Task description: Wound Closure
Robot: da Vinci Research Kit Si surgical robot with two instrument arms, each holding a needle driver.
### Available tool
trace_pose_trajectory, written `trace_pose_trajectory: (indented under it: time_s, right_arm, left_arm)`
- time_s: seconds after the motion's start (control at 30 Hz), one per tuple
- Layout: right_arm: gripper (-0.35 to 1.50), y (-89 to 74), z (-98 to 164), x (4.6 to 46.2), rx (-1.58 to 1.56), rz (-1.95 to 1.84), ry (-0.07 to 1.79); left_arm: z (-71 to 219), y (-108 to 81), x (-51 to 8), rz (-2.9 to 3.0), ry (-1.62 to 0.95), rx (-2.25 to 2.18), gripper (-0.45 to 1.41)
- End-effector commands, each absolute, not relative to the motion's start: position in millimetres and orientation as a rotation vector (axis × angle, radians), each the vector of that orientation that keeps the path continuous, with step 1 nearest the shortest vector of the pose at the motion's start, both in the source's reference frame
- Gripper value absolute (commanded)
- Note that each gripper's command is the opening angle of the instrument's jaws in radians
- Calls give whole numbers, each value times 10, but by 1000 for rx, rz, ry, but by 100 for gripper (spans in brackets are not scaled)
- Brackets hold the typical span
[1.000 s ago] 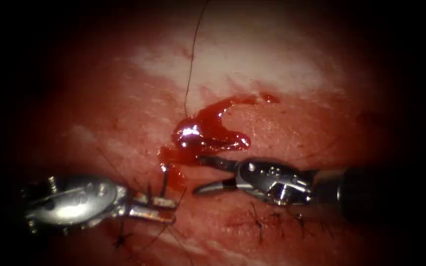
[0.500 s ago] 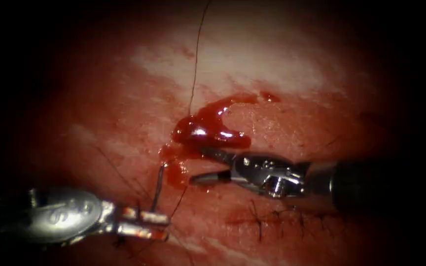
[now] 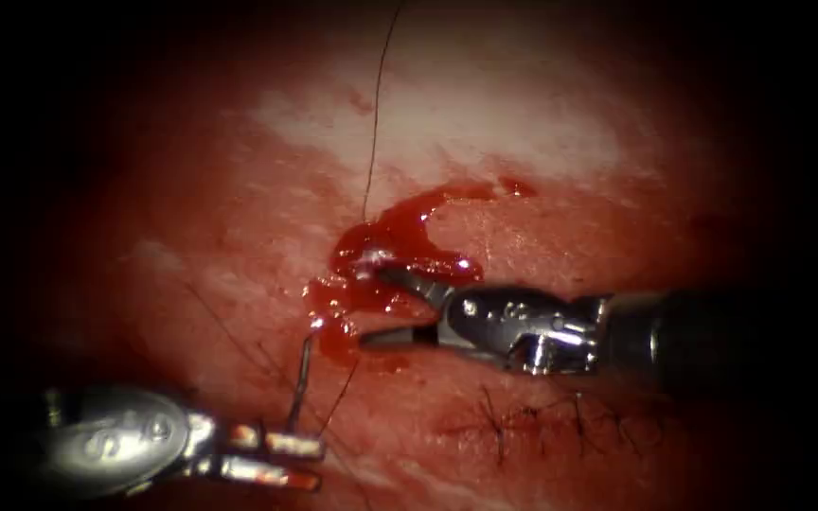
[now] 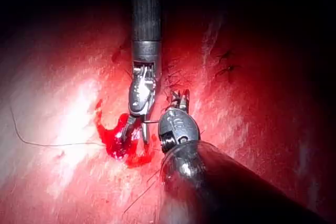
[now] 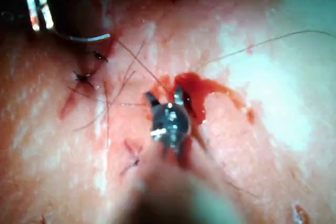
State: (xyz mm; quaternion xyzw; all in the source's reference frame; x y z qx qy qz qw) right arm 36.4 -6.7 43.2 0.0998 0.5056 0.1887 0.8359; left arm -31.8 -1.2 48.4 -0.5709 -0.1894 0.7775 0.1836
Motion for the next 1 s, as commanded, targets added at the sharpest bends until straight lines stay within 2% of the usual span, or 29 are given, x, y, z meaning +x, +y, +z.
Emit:
trace_pose_trajectory:
  time_s: [0.03, 0.1, 0.13, 0.17, 0.5, 1.0]
  right_arm:
    - [46, -72, 439, 373, 212, 394, 1072]
    - [-8, -73, 439, 379, 201, 365, 1072]
    - [-8, -73, 439, 379, 201, 365, 1072]
    - [-35, -74, 439, 381, 215, 350, 1071]
    - [-35, -80, 437, 376, 265, 324, 1022]
    - [-35, -95, 355, 379, 331, 369, 1051]
  left_arm:
    - [490, -16, -323, 2192, -538, -1611, -45]
    - [489, -16, -323, 2196, -534, -1614, -45]
    - [489, -16, -323, 2196, -534, -1614, -45]
    - [489, -16, -323, 2196, -535, -1614, -45]
    - [484, -6, -314, 2213, -496, -1610, -45]
    - [535, 26, -262, 2330, -204, -1422, -45]
